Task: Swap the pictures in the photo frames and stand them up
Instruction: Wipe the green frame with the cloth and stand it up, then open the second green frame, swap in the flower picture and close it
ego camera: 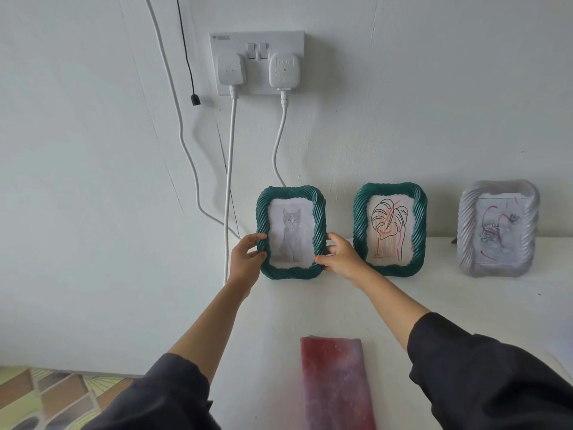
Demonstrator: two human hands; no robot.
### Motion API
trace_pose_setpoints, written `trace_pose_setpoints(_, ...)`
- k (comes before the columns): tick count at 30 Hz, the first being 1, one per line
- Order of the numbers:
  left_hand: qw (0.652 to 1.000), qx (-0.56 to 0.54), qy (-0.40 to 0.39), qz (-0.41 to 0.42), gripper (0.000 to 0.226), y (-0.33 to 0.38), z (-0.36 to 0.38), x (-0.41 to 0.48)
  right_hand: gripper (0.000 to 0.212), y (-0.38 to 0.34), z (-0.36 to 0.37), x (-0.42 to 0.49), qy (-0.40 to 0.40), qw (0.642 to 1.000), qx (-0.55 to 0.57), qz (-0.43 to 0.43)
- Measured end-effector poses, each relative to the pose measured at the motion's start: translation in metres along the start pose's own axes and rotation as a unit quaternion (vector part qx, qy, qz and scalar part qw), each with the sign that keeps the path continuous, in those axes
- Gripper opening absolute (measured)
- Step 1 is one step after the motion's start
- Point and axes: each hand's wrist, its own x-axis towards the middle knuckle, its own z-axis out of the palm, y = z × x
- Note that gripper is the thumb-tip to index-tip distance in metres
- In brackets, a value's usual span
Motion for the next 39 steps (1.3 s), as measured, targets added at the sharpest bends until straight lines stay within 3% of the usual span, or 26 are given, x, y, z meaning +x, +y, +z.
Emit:
trace_pose_setpoints(7, 0.999, 0.021, 0.026, -0.005, 0.036, 0.0, 0.003, -0.004, 0.052, 0.001, -0.003, -0.008, -0.005, 1.0, -0.019, 0.011)
trace_pose_setpoints(9, 0.996, 0.06, 0.071, -0.001, 0.03, 0.001, 0.005, -0.008, 0.058, 0.001, -0.004, -0.01, -0.01, 0.999, -0.028, 0.017)
trace_pose_setpoints(12, 0.98, 0.087, 0.168, 0.056, 0.027, 0.011, 0.013, -0.016, 0.065, 0.001, -0.013, -0.017, -0.016, 0.997, -0.069, 0.031)
trace_pose_setpoints(15, 0.96, 0.114, 0.203, 0.158, 0.026, 0.029, 0.032, -0.025, 0.054, -0.004, -0.031, -0.031, 0.008, 0.992, -0.126, 0.02)
trace_pose_setpoints(19, 0.955, 0.107, 0.133, 0.244, 0.026, 0.051, 0.075, -0.038, 0.023, -0.012, -0.065, -0.05, 0.182, 0.965, -0.162, -0.092)
trace_pose_setpoints(21, 0.96, 0.092, 0.069, 0.256, 0.03, 0.058, 0.098, -0.043, 0.019, -0.012, -0.087, -0.057, 0.263, 0.942, -0.16, -0.136)
trace_pose_setpoints(26, 0.978, 0.116, -0.076, 0.154, 0.054, 0.053, 0.145, -0.046, 0.043, 0.005, -0.139, -0.055, 0.377, 0.887, -0.202, -0.173)
trace_pose_setpoints(30, 0.975, 0.168, -0.129, 0.067, 0.086, 0.042, 0.163, -0.04, 0.068, 0.018, -0.162, -0.054, 0.266, 0.934, -0.191, -0.144)
trace_pose_setpoints(33, 0.974, 0.142, -0.173, 0.033, 0.092, 0.036, 0.171, -0.04, 0.077, 0.03, -0.168, -0.052, 0.151, 0.971, -0.142, -0.115)
trace_pose_setpoints(39, 0.983, 0.145, -0.111, 0.017, 0.079, 0.031, 0.179, -0.052, 0.074, 0.046, -0.168, -0.054, 0.151, 0.975, -0.082, -0.138)
